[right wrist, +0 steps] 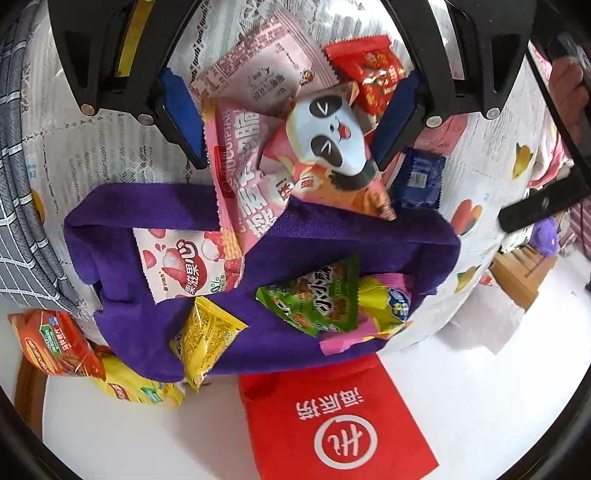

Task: Organize snacks
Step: 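Grasp the panda candy bag with the right tool while the left tool grasps the pink bag, then carry the panda bag and pink bag over the purple towel with both tools, then open both tools to release the panda bag and pink bag onto the towel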

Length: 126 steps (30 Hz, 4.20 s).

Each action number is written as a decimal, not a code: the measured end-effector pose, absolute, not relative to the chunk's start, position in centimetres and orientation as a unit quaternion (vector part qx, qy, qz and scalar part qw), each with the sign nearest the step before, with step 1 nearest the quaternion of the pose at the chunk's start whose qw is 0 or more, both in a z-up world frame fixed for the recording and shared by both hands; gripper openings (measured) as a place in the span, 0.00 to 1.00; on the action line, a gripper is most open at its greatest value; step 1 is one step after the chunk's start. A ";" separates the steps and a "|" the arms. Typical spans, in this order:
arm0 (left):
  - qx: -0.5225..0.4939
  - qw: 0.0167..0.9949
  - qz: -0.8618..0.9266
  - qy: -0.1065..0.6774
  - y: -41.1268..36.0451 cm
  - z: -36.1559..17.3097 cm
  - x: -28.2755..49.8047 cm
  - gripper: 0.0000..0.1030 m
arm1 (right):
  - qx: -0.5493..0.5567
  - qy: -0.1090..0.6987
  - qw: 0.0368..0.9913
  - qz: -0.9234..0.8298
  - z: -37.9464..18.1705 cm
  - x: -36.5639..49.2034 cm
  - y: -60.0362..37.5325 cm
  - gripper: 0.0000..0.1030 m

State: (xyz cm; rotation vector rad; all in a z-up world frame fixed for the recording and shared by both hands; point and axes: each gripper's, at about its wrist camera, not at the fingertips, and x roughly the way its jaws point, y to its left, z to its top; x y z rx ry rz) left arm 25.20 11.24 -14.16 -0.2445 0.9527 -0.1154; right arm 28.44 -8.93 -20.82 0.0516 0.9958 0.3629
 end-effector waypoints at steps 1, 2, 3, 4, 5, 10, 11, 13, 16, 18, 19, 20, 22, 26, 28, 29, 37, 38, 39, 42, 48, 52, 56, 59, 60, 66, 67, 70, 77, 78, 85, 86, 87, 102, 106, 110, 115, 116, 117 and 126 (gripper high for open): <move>-0.118 0.878 -0.054 0.460 11.5 -14.4 24.9 0.66 | 0.027 0.473 0.864 0.171 -20.8 28.4 -8.9 0.75; -0.117 0.876 -0.054 0.465 11.7 -14.7 24.6 0.66 | 0.033 0.469 0.866 0.170 -20.6 28.3 -9.0 0.72; -0.115 0.875 -0.053 0.468 11.8 -15.0 24.2 0.66 | 0.038 0.466 0.867 0.171 -20.5 28.2 -9.0 0.66; -0.114 0.873 -0.051 0.471 11.8 -15.3 23.9 0.66 | 0.042 0.465 0.867 0.175 -20.2 28.0 -9.1 0.64; -0.114 0.871 -0.050 0.476 11.7 -15.7 23.6 0.66 | 0.046 0.463 0.867 0.178 -20.0 27.7 -9.1 0.63; -0.119 0.857 -0.057 0.498 10.9 -17.4 22.3 0.66 | 0.043 0.444 0.878 0.173 -18.6 26.1 -9.1 0.62; -0.121 0.854 -0.060 0.503 10.7 -17.7 22.0 0.66 | 0.045 0.441 0.880 0.173 -18.3 25.6 -9.2 0.62; -0.124 0.849 -0.066 0.510 10.3 -18.2 21.6 0.66 | 0.051 0.436 0.882 0.174 -17.7 24.8 -9.5 0.61; -0.126 0.843 -0.075 0.518 9.3 -18.6 21.1 0.66 | 0.062 0.425 0.886 0.174 -16.9 23.5 -10.2 0.61; -0.125 0.838 -0.078 0.525 8.5 -18.9 20.9 0.66 | 0.067 0.418 0.889 0.174 -16.4 22.4 -10.7 0.61; -0.125 0.837 -0.081 0.527 8.0 -19.0 20.8 0.66 | 0.068 0.417 0.890 0.174 -16.4 22.2 -10.8 0.61; -0.125 0.835 -0.082 0.529 7.8 -19.2 20.9 0.66 | 0.069 0.416 0.890 0.173 -16.2 21.7 -11.1 0.61; -0.125 0.831 -0.086 0.535 6.8 -19.6 20.9 0.65 | 0.069 0.415 0.892 0.168 -16.0 20.8 -11.8 0.61; -0.120 0.835 -0.066 0.533 5.9 -19.9 21.4 0.64 | 0.075 0.412 0.893 0.166 -15.9 19.3 -13.2 0.61; -0.122 0.837 -0.058 0.531 5.7 -19.9 21.5 0.62 | 0.075 0.412 0.893 0.164 -16.0 18.7 -13.8 0.61; -0.122 0.838 -0.053 0.529 5.6 -19.9 21.6 0.59 | 0.074 0.412 0.893 0.163 -16.0 18.4 -14.0 0.61; -0.109 0.840 -0.029 0.530 5.7 -19.9 21.5 0.36 | 0.062 0.419 0.892 0.158 -16.8 17.4 -14.5 0.61; -0.115 0.839 -0.034 0.532 6.0 -19.8 21.4 0.36 | 0.063 0.418 0.892 0.158 -16.7 17.4 -14.5 0.61; -0.123 0.838 -0.039 0.530 6.3 -19.6 21.2 0.36 | 0.063 0.417 0.893 0.159 -16.5 17.3 -14.5 0.61; -0.128 0.844 -0.039 0.519 7.2 -18.5 20.6 0.36 | 0.065 0.409 0.896 0.160 -15.7 17.3 -14.7 0.61; -0.144 0.863 -0.045 0.482 8.8 -15.2 20.4 0.36 | 0.063 0.391 0.905 0.155 -13.6 18.3 -14.8 0.61; -0.147 0.876 -0.047 0.456 9.4 -13.0 21.3 0.36 | 0.068 0.375 0.912 0.150 -11.8 20.0 -14.8 0.60; -0.140 0.887 -0.049 0.437 9.4 -11.4 22.8 0.36 | 0.070 0.361 0.918 0.147 -10.2 22.1 -14.2 0.60; -0.124 0.895 -0.043 0.426 9.1 -10.6 24.0 0.36 | 0.070 0.354 0.921 0.148 -9.3 23.9 -13.7 0.60; -0.117 0.899 -0.038 0.420 8.9 -10.3 24.5 0.36 | 0.070 0.351 0.922 0.150 -9.1 24.7 -13.5 0.60; -0.087 0.916 -0.021 0.390 8.2 -9.9 27.2 0.36 | 0.071 0.348 0.920 0.165 -9.7 29.0 -12.1 0.60; -0.087 0.918 -0.020 0.388 8.0 -10.2 27.7 0.36 | 0.073 0.350 0.919 0.168 -10.1 29.9 -12.0 0.60; -0.092 0.919 -0.020 0.384 7.8 -11.4 29.5 0.36 | 0.082 0.358 0.915 0.167 -11.7 32.4 -11.9 0.60; -0.094 0.928 -0.019 0.361 7.2 -13.5 31.5 0.36 | 0.116 0.351 0.914 0.169 -15.7 34.4 -12.6 0.61; -0.093 0.929 -0.021 0.358 7.1 -13.8 31.6 0.36 | 0.116 0.357 0.912 0.168 -16.2 34.5 -12.7 0.61; -0.081 0.931 -0.005 0.356 6.7 -15.0 32.0 0.36 | 0.129 0.377 0.902 0.168 -18.5 35.5 -13.0 0.61; -0.082 0.931 -0.004 0.356 6.8 -15.1 32.1 0.36 | 0.139 0.381 0.897 0.174 -18.7 35.5 -13.2 0.61; -0.086 0.930 -0.004 0.358 7.0 -15.2 32.1 0.36 | 0.148 0.384 0.894 0.179 -18.9 35.5 -13.3 0.61; -0.128 0.923 -0.012 0.364 7.7 -16.2 32.6 0.37 | 0.125 0.374 0.906 0.157 -19.5 35.6 -12.5 0.61; -0.128 0.923 -0.015 0.363 7.7 -16.3 32.6 0.37 | 0.104 0.377 0.908 0.151 -19.7 35.7 -12.0 0.61; -0.131 0.923 -0.014 0.363 7.9 -16.3 32.5 0.37 | 0.083 0.372 0.913 0.143 -19.7 35.5 -11.5 0.61; -0.133 0.924 -0.010 0.359 8.1 -16.3 32.5 0.37 | 0.044 0.362 0.922 0.131 -19.8 35.2 -10.6 0.62; -0.135 0.923 -0.010 0.359 8.2 -16.4 32.6 0.37 | 0.035 0.361 0.923 0.129 -19.9 35.1 -10.3 0.62; -0.140 0.922 -0.011 0.360 8.3 -16.4 32.6 0.37 | 0.026 0.359 0.925 0.126 -19.9 35.0 -10.1 0.62; -0.166 0.919 -0.015 0.357 9.1 -16.9 32.7 0.37 | 0.004 0.350 0.929 0.123 -19.8 34.7 -9.4 0.72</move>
